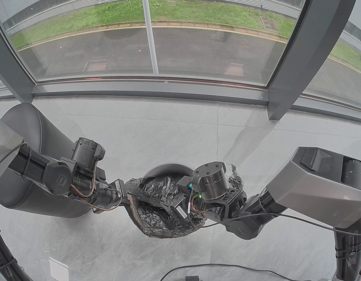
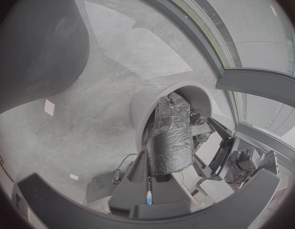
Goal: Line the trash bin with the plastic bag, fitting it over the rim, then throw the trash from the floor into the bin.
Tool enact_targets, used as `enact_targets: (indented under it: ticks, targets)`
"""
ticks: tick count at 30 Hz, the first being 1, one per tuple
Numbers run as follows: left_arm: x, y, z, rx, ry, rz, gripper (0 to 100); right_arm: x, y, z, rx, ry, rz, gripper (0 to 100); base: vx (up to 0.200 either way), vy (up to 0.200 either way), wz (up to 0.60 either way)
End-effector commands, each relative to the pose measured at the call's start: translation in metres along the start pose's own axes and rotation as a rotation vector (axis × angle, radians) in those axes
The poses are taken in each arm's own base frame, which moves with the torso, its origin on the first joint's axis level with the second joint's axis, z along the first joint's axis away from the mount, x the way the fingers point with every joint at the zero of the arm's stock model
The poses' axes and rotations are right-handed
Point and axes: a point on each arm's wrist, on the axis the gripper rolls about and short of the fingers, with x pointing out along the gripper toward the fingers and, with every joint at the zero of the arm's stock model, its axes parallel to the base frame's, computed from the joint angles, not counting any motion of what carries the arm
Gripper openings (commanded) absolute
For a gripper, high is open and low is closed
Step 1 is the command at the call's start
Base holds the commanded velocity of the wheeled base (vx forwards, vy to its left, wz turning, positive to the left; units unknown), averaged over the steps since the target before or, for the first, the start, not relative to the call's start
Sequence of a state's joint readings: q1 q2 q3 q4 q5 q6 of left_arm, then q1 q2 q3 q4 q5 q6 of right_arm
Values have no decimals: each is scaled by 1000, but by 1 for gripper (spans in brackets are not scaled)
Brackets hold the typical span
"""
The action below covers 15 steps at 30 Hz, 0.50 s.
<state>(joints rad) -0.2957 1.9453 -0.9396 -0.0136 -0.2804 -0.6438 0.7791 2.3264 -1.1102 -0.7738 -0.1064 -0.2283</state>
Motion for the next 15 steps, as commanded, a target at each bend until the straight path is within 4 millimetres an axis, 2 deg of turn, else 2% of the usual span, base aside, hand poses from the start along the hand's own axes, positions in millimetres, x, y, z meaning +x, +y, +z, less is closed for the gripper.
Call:
enact_targets:
  ticks: [1,7,15]
  targets:
    - [0,0,0,0,-1,-1,0,4,4,-3,-23,9,-4,100,0,0,0]
    - [0,0,-1,-1,2,1,0,6,9,-4,-141,17,-43,100,0,0,0]
    - [0,0,-1,-1,2,1,0,13,31,3,-213,-3,-48,100,0,0,0]
